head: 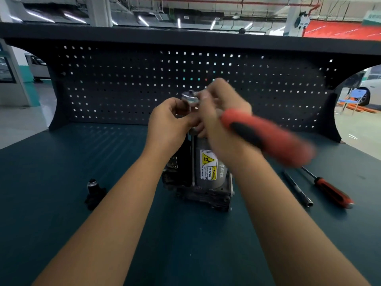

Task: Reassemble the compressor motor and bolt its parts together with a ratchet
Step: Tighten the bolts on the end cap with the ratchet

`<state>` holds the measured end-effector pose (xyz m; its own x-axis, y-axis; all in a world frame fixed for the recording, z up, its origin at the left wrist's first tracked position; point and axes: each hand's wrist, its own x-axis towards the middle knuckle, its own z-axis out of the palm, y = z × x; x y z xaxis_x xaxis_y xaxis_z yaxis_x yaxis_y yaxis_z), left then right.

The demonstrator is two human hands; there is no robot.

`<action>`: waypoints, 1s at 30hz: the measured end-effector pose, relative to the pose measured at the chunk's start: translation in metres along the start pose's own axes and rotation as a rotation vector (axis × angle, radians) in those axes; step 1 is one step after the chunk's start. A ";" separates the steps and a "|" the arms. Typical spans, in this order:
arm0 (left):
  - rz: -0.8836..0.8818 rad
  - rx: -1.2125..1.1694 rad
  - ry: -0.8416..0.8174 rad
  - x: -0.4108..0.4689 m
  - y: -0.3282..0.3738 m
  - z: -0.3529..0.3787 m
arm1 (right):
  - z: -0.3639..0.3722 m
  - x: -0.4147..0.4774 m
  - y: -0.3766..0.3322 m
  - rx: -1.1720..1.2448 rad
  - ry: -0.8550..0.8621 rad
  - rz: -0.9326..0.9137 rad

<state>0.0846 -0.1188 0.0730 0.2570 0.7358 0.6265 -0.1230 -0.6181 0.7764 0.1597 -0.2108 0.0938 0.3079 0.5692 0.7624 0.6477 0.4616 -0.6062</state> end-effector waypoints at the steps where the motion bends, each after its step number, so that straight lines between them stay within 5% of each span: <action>1: -0.006 -0.015 0.001 0.000 0.000 -0.001 | 0.005 -0.002 0.000 -0.119 -0.007 -0.034; 3: 0.002 -0.049 -0.008 -0.001 -0.001 -0.004 | 0.009 -0.001 -0.001 -0.048 0.002 0.024; 7: 0.034 -0.028 -0.084 0.000 0.002 -0.007 | -0.012 0.018 0.005 0.769 0.020 0.444; 9: 0.048 -0.013 -0.136 0.000 0.004 -0.007 | -0.019 0.021 0.012 0.950 -0.004 0.575; 12: 0.044 0.010 -0.113 0.001 0.003 -0.006 | -0.013 0.017 0.012 0.767 -0.022 0.392; 17: -0.026 -0.036 0.002 -0.001 0.003 -0.003 | 0.007 -0.002 0.003 -0.130 0.055 -0.014; 19: -0.022 -0.036 0.000 0.000 0.004 -0.003 | 0.010 0.000 0.002 -0.053 0.099 0.020; 25: 0.018 -0.050 -0.063 -0.002 0.004 -0.005 | -0.020 0.023 0.014 0.894 -0.007 0.551; 27: 0.038 -0.024 -0.081 -0.002 0.002 -0.006 | -0.018 0.020 0.017 0.849 -0.021 0.487; 30: 0.062 0.027 -0.062 -0.001 0.000 -0.003 | -0.008 0.008 0.006 0.407 -0.021 0.151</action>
<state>0.0813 -0.1182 0.0727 0.3084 0.6780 0.6672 -0.1146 -0.6698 0.7337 0.1719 -0.2090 0.0976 0.3610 0.6625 0.6563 0.2677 0.6005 -0.7535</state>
